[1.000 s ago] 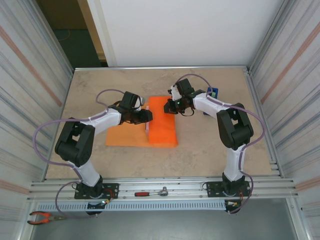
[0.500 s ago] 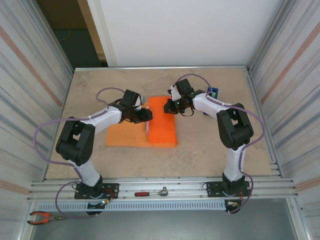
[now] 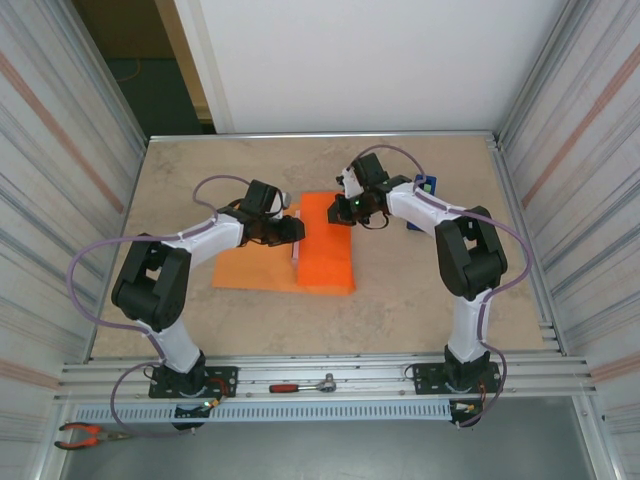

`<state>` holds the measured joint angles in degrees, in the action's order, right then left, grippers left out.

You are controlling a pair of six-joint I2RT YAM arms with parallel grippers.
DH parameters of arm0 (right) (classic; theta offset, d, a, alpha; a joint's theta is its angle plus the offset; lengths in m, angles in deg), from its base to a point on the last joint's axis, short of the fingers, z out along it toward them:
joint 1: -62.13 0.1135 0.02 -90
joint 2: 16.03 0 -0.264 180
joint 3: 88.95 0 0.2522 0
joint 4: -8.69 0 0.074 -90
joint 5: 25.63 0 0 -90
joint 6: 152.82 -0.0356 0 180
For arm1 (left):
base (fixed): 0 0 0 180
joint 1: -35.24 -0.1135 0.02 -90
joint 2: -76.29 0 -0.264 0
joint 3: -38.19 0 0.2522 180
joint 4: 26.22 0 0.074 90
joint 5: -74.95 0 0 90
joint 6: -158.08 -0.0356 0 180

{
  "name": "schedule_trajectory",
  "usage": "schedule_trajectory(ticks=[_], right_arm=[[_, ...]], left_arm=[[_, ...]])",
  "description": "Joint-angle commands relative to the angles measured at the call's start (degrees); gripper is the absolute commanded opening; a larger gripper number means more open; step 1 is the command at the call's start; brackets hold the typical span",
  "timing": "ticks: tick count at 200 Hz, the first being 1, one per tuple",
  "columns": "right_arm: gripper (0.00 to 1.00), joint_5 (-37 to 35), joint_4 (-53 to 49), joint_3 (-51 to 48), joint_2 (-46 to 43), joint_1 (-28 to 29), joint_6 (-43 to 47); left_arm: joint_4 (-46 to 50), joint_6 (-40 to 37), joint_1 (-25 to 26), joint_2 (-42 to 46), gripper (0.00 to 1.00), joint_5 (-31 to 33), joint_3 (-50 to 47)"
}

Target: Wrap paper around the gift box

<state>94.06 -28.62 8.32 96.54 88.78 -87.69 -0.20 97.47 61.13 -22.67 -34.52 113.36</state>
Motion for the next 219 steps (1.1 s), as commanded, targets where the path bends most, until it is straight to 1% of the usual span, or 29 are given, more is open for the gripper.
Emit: schedule_trajectory(ticks=[1,41,121,187,203,219], right_arm=[[0.00,0.63,-2.25,4.06,-1.61,-0.80,-0.71],[0.00,-0.33,-5.31,7.17,1.80,-0.81,0.86],[0.00,-2.47,-6.82,7.44,5.40,-0.11,2.60],[0.00,-4.47,-7.06,4.45,6.86,-1.08,4.13],[0.00,-4.55,-6.60,3.45,6.47,-1.33,4.12],[0.00,-4.60,-6.34,2.76,6.09,-1.42,4.12]], left_arm=[[1.92,-0.45,0.30,-1.65,0.34,1.18,-1.80],[1.68,-0.08,0.32,-1.33,0.34,1.53,-2.41],[0.63,2.58,1.13,0.00,0.34,1.81,-3.72],[0.46,4.29,1.97,0.60,0.35,2.00,-3.14],[2.08,3.38,1.31,1.27,0.37,2.40,-1.86],[3.02,2.95,-0.66,3.25,0.40,2.44,-1.52]])
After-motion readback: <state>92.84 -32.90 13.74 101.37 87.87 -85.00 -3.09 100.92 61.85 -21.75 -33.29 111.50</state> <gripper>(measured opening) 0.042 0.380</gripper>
